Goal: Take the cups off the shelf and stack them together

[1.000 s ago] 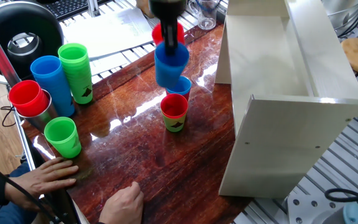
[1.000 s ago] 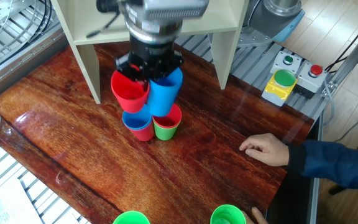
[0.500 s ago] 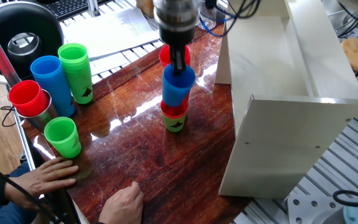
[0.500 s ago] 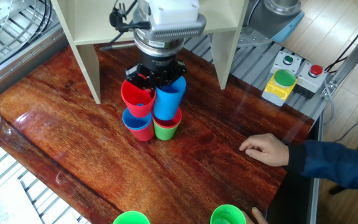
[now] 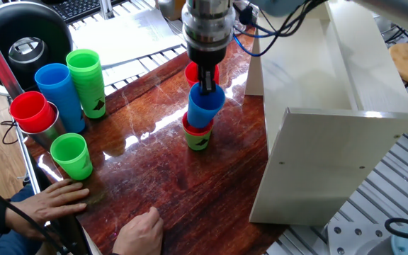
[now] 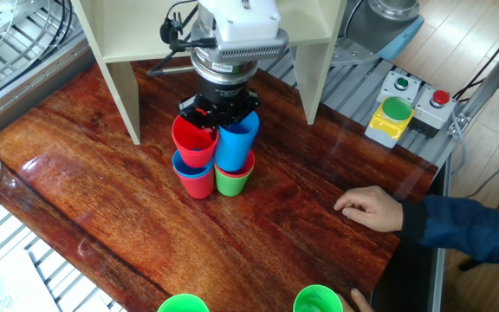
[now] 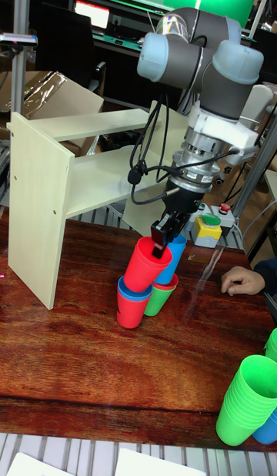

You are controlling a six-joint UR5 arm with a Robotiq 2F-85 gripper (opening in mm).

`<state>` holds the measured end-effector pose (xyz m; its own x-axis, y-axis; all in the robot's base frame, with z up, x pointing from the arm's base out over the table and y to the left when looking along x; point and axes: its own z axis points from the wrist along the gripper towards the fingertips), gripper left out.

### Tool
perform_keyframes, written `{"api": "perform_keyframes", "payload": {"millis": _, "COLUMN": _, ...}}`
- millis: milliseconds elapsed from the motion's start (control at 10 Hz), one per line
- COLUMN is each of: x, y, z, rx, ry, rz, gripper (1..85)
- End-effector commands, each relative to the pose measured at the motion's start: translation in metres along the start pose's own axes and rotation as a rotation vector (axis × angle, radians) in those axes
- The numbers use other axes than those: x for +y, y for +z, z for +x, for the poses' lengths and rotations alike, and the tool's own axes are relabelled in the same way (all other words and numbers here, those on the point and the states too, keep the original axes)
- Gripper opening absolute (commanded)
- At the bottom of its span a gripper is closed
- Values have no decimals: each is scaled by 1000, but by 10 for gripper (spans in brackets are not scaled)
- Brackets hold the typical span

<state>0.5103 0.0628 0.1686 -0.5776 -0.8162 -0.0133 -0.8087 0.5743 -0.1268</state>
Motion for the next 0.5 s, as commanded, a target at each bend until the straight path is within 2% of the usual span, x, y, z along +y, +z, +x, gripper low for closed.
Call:
{"api": "perform_keyframes", "payload": {"millis": 0, "x": 2, "y": 7, "z": -5, "rx": -26, "ry": 12, "rz": -3, "gripper": 13}}
{"api": "perform_keyframes", "payload": {"millis": 400, "x": -9, "y": 11, "z": -12, "rx": -34, "ry": -5, "rz": 32, "gripper": 17}}
